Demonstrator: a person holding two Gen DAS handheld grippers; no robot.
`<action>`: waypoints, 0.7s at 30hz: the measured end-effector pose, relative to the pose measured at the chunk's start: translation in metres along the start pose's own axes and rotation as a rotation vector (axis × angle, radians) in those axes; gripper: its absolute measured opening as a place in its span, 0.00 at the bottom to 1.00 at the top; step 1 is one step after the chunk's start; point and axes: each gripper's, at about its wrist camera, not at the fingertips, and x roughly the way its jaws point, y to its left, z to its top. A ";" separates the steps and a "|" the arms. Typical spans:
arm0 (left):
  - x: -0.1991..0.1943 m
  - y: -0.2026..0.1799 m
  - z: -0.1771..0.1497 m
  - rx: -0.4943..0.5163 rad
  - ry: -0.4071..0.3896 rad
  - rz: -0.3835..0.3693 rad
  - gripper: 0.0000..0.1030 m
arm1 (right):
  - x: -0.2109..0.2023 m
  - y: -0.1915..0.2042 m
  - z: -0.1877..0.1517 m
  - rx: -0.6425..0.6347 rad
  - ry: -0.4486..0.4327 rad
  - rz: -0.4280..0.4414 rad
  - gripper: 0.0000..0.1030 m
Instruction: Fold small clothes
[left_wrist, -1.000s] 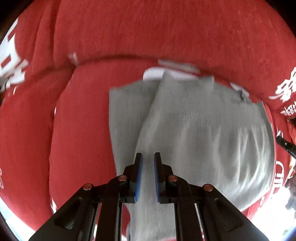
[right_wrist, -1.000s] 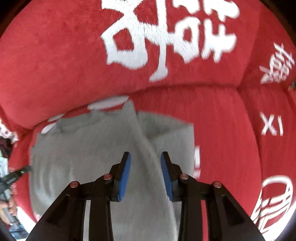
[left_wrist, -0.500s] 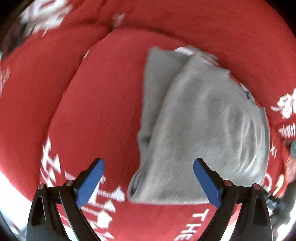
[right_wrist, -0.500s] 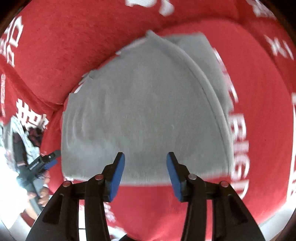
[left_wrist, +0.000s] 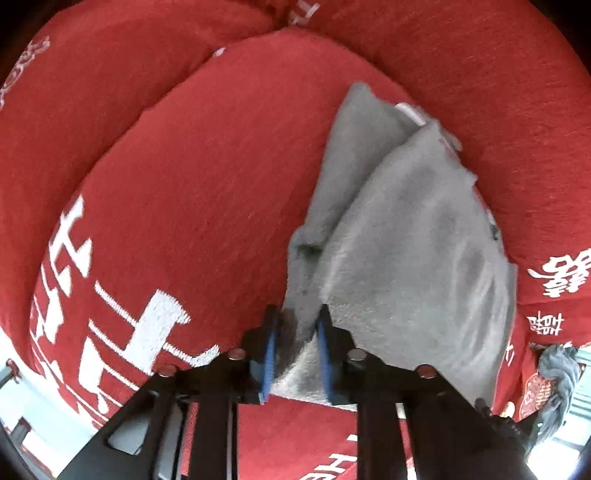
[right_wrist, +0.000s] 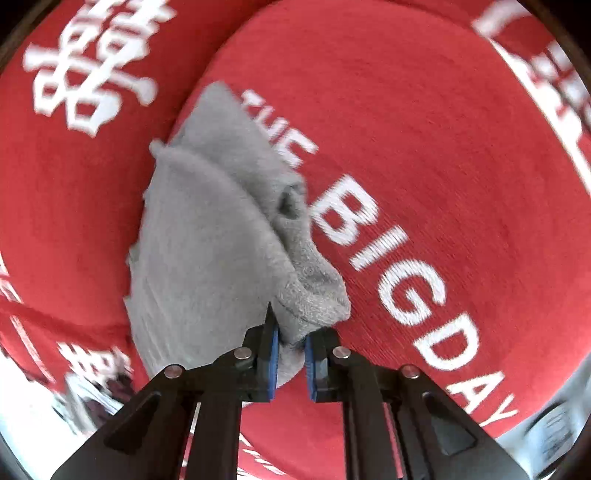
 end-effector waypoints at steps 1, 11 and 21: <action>-0.004 -0.003 -0.002 0.032 -0.015 0.016 0.18 | -0.005 0.010 0.000 -0.059 -0.003 -0.010 0.11; 0.005 0.001 -0.030 0.220 -0.031 0.135 0.19 | 0.017 0.023 0.005 -0.302 0.005 -0.181 0.11; -0.016 0.001 -0.025 0.284 -0.021 0.175 0.19 | 0.001 0.038 -0.018 -0.321 0.029 -0.221 0.15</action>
